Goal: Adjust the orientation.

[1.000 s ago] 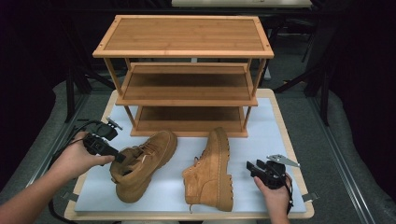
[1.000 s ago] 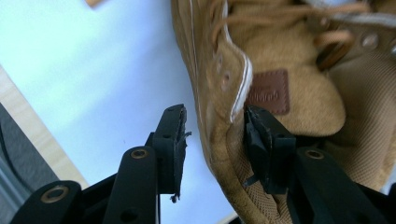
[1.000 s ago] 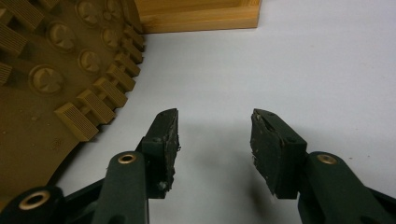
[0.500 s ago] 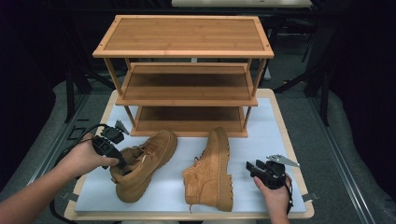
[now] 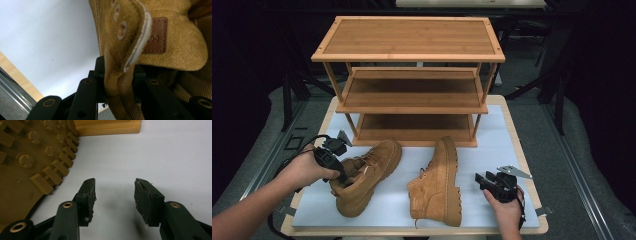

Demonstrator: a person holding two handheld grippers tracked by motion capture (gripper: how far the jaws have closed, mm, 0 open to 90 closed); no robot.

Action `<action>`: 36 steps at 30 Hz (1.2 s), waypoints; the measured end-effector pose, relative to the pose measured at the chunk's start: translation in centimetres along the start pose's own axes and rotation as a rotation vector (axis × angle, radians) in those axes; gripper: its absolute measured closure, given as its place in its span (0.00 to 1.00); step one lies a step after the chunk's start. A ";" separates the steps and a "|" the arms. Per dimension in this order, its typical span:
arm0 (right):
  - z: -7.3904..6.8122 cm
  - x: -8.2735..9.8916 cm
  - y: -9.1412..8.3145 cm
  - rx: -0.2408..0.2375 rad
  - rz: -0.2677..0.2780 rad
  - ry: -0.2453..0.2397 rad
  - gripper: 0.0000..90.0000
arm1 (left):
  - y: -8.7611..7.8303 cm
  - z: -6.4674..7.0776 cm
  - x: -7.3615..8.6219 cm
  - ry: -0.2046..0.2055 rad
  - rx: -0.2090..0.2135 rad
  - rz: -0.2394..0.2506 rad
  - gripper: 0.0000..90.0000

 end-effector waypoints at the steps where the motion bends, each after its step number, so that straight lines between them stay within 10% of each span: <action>1: 0.0 0.0 0.0 0.000 -0.001 0.000 0.57 | 0.0 0.0 0.0 -0.008 0.001 -0.005 0.83; 10: 0.0 0.1 -0.1 0.004 -0.010 0.002 0.56 | 0.0 -0.2 -0.1 -0.056 0.083 -0.026 0.86; 26: 0.2 0.0 0.0 0.002 -0.007 0.008 0.56 | -2.5 0.3 0.3 -0.266 0.446 0.124 0.88; 36: 0.3 -0.1 -0.1 0.000 0.011 0.023 0.56 | -4.6 0.4 1.0 -0.285 0.494 0.160 0.88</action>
Point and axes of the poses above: each handheld gripper's, and its own axes: y roughly forward along the jaws, x roughly out of its underside, z roughly to its right, the point moved 8 cm from there along y, roughly forward along the jaws, and after that the axes turned 1 degree about y, right-handed, at the moved point
